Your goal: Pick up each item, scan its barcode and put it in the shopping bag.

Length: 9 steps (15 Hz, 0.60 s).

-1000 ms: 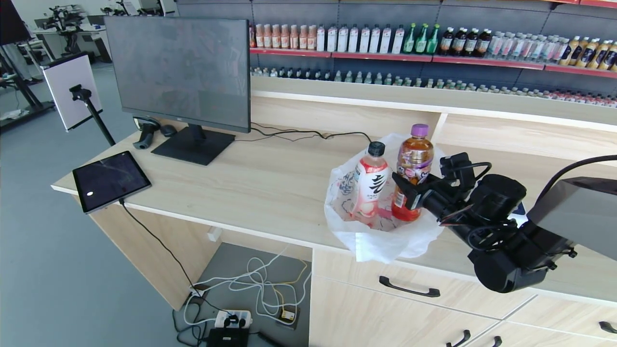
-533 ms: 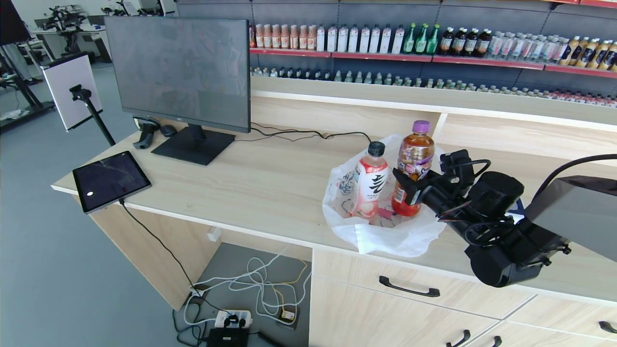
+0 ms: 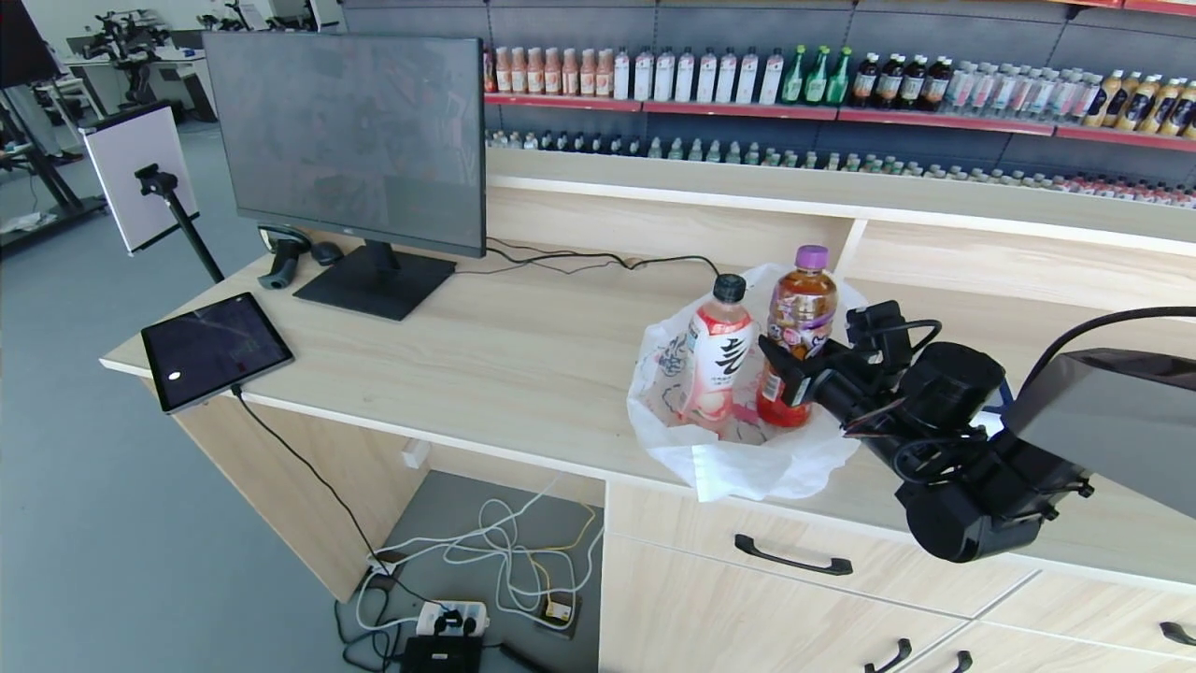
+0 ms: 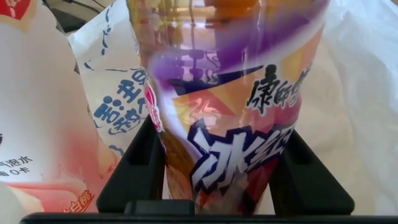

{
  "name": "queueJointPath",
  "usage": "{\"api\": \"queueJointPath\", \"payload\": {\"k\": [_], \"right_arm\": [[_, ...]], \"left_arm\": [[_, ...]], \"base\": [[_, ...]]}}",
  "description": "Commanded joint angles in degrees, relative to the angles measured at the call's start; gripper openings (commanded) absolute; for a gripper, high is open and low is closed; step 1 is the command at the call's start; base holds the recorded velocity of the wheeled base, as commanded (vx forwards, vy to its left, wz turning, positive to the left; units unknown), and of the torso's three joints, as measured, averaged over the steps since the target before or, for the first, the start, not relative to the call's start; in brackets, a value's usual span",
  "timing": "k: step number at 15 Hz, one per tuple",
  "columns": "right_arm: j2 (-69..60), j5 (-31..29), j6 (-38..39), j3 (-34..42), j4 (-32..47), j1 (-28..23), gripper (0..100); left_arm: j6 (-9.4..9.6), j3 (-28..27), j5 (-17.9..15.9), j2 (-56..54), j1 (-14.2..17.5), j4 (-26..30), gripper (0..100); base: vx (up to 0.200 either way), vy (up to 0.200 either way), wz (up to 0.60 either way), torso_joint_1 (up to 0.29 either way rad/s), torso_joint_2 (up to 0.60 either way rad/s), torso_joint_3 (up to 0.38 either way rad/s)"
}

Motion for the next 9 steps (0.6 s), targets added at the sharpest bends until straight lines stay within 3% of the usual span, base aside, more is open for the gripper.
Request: {"api": "queueJointPath", "payload": {"k": [1,4,5,9], "right_arm": [[0.33,0.01,-0.05,0.20,0.25,0.07,0],[0.59,0.01,-0.05,0.81,0.25,0.07,0],[0.68,0.01,-0.05,1.08,0.25,0.07,100],[0.41,0.01,-0.05,1.52,0.25,-1.07,100]], "left_arm": [[0.03,0.00,0.00,0.00,0.01,0.00,100],[-0.06,0.00,0.00,0.00,0.01,0.00,100],[-0.06,0.00,0.00,0.00,0.01,0.00,100],[-0.06,0.00,0.00,0.00,0.01,0.00,100]], "base": [[0.000,0.000,0.00,0.000,0.00,0.000],[0.000,0.000,0.00,0.000,0.00,0.000],[0.000,0.000,0.00,0.000,0.00,0.000],[0.000,0.000,0.00,0.000,0.00,0.000]]}}
